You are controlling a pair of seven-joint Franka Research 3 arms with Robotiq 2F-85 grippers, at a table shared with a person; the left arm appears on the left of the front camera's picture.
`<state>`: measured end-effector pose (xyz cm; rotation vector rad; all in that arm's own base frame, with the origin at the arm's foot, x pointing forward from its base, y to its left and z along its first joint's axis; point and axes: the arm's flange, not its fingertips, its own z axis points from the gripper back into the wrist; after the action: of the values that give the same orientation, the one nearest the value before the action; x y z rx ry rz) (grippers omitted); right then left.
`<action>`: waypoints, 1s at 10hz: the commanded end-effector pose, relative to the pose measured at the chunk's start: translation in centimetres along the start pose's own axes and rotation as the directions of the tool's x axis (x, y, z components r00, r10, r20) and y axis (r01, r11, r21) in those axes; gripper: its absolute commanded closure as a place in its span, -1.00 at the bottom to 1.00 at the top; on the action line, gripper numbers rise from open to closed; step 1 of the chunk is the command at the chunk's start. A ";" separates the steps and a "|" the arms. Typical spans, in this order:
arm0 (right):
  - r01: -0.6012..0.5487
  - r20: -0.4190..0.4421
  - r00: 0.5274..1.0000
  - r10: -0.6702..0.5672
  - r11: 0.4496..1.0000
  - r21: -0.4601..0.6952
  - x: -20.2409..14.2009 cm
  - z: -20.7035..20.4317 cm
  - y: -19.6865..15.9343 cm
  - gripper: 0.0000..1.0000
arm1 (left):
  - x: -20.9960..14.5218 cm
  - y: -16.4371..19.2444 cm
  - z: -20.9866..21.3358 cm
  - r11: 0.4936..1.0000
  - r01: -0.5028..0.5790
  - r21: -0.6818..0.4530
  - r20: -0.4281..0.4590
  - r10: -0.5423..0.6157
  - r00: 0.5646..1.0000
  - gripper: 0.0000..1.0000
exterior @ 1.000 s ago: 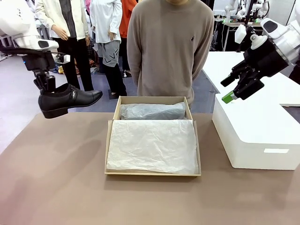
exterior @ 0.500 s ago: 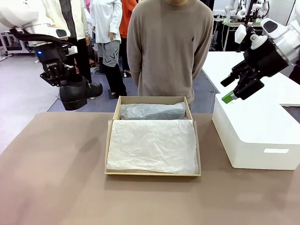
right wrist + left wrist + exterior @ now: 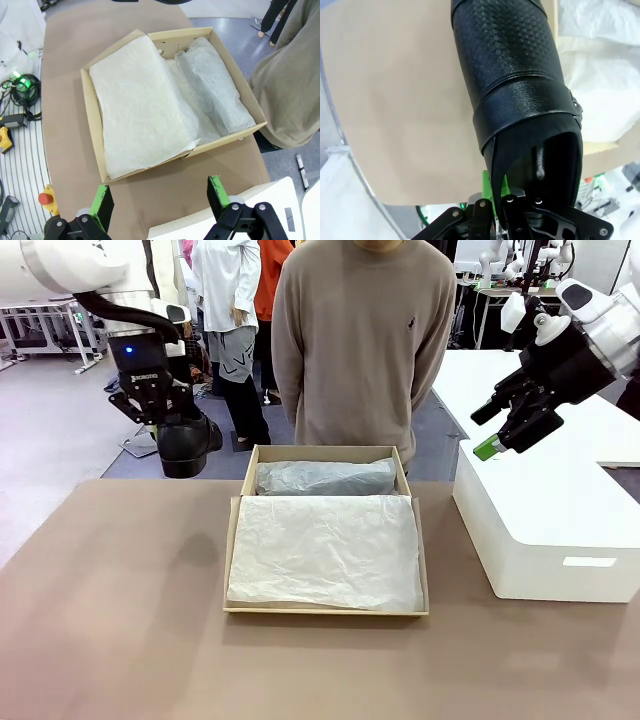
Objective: Pack the shoes into the box.
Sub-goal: Place the other shoe of the Shoes into the Shoes Box.
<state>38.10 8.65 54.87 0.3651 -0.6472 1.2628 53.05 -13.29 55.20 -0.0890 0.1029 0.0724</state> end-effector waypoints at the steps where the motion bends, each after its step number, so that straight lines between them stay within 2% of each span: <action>1: -0.022 0.030 0.999 0.022 1.000 0.010 0.0 0.0 -0.2 -1.00 | -0.8 0.7 0.9 1.000 0.006 -0.006 0.038 -0.006 0.999 1.00; 2: -0.022 0.030 0.999 0.022 1.000 0.010 0.0 0.0 -0.2 -1.00 | 0.0 0.0 0.0 1.000 0.000 0.000 0.000 0.000 1.000 1.00; 8: -0.022 0.030 0.999 0.022 1.000 0.010 0.0 0.0 -0.2 -1.00 | 0.3 -0.1 -0.5 1.000 -0.008 0.004 -0.005 0.008 1.000 1.00; 10: -0.022 0.030 0.999 0.022 1.000 0.010 0.0 0.0 -0.2 -1.00 | -0.6 -2.8 0.3 0.971 -0.238 0.011 0.049 0.237 0.970 1.00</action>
<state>38.10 8.65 54.87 0.3651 -0.6472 1.2628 53.15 -14.46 54.91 -0.0811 0.0981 0.1911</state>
